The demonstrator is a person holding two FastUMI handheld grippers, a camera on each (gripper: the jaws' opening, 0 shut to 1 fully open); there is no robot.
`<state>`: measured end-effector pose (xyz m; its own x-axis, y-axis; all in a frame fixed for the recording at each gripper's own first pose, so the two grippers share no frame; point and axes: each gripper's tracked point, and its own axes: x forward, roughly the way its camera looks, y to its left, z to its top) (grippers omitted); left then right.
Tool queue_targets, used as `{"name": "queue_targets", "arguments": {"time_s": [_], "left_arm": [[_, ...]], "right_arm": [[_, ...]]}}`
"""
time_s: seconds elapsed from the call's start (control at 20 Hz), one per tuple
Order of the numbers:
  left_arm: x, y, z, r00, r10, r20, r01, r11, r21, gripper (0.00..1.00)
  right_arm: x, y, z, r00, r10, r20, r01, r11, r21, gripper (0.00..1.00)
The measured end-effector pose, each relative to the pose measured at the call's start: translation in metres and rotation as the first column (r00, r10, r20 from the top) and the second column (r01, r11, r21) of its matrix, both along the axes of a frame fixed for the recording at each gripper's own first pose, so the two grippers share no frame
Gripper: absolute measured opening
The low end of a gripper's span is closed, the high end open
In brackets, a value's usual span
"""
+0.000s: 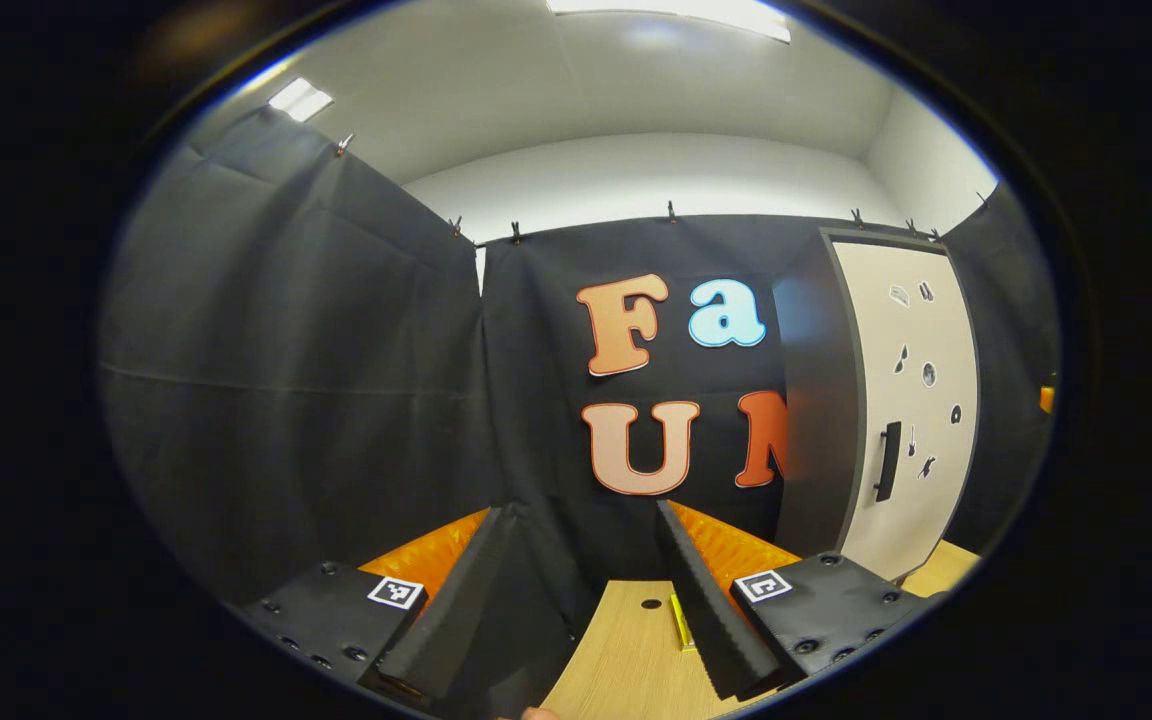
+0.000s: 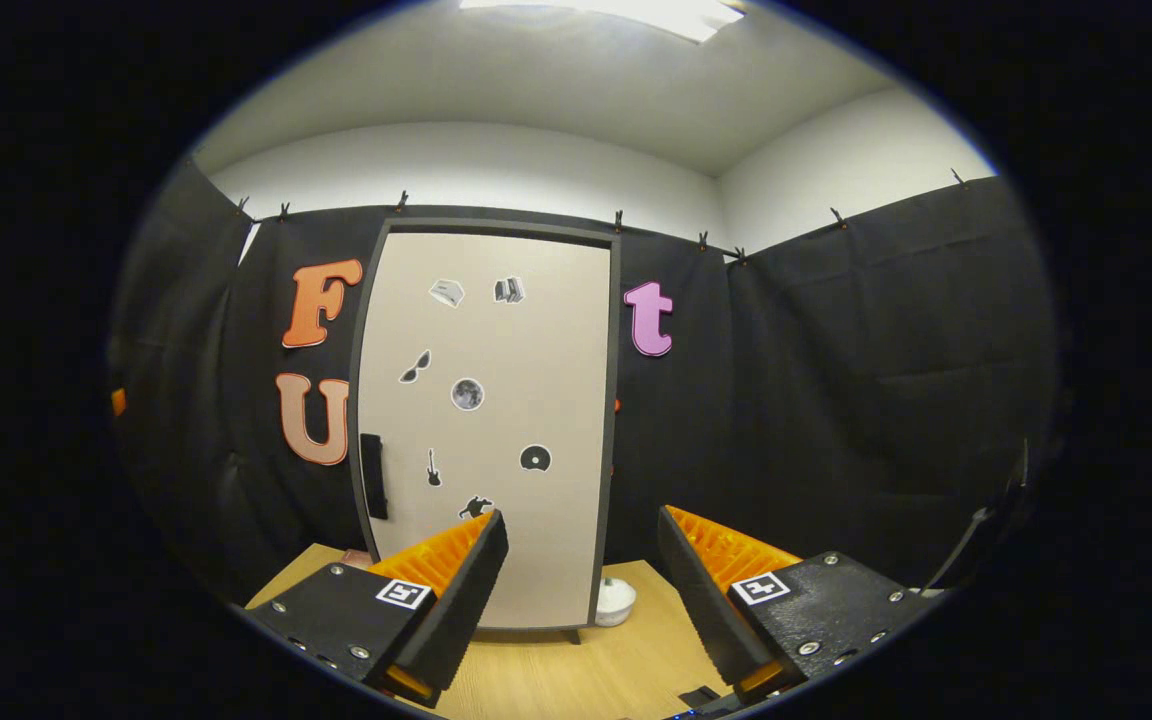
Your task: Open the cabinet door with the right hand, grasp the bottle in the cabinet with the left hand and place it on the coaster, then close the cabinet door with the right hand.
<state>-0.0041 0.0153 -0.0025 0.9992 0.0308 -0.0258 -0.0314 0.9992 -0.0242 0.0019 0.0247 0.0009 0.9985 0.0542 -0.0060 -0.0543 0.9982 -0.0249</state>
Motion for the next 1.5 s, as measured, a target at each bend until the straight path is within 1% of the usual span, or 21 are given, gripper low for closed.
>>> {"name": "queue_targets", "arguments": {"time_s": [0.05, 0.1, 0.25, 0.3, 0.35, 0.5, 0.75, 1.1, 1.3, 1.5], "left_arm": [[0.0, 0.001, 0.0, 1.0, 0.001, 0.0, -0.001, 1.0, 0.002, 0.98], [0.0, 0.003, 0.001, 1.0, 0.004, 0.001, -0.004, 1.0, 0.006, 0.98], [-0.001, 0.007, 0.001, 1.0, 0.013, 0.004, -0.013, 1.0, 0.012, 0.97], [-0.002, 0.009, 0.0, 1.0, 0.014, 0.002, -0.014, 1.0, 0.012, 0.97], [-0.002, 0.011, -0.001, 1.0, 0.017, -0.001, -0.017, 1.0, 0.012, 0.97], [-0.005, 0.02, -0.004, 1.0, 0.029, -0.01, -0.029, 1.0, 0.012, 0.97], [-0.014, 0.044, -0.011, 0.997, 0.078, -0.023, -0.077, 0.997, 0.023, 0.97], [-0.027, 0.073, -0.019, 0.988, 0.146, -0.043, -0.144, 0.989, 0.034, 0.97], [-0.036, 0.089, -0.021, 0.982, 0.183, -0.045, -0.181, 0.982, 0.045, 0.97], [-0.044, 0.098, -0.025, 0.974, 0.217, -0.057, -0.214, 0.975, 0.057, 0.97]], "right_arm": [[0.003, 0.008, -0.001, 1.0, 0.015, -0.004, -0.015, 1.0, 0.004, 0.97], [0.006, 0.018, -0.003, 0.999, 0.035, -0.008, -0.035, 0.999, 0.006, 0.93], [0.016, 0.049, -0.01, 0.995, 0.094, -0.022, -0.094, 0.996, 0.002, 0.94], [0.019, 0.061, -0.012, 0.993, 0.115, -0.027, -0.115, 0.993, 0.002, 0.97], [0.023, 0.073, -0.014, 0.99, 0.137, -0.029, -0.137, 0.991, 0.001, 0.94], [0.039, 0.104, -0.022, 0.982, 0.183, -0.036, -0.183, 0.983, 0.008, 0.94], [0.068, 0.155, -0.031, 0.969, 0.242, -0.042, -0.241, 0.97, 0.032, 0.93], [0.118, 0.223, -0.053, 0.953, 0.293, -0.071, -0.29, 0.955, 0.054, 0.94], [0.145, 0.249, -0.062, 0.953, 0.295, -0.07, -0.293, 0.955, 0.041, 0.93], [0.169, 0.267, -0.076, 0.951, 0.291, -0.103, -0.287, 0.956, 0.057, 0.94]]}}
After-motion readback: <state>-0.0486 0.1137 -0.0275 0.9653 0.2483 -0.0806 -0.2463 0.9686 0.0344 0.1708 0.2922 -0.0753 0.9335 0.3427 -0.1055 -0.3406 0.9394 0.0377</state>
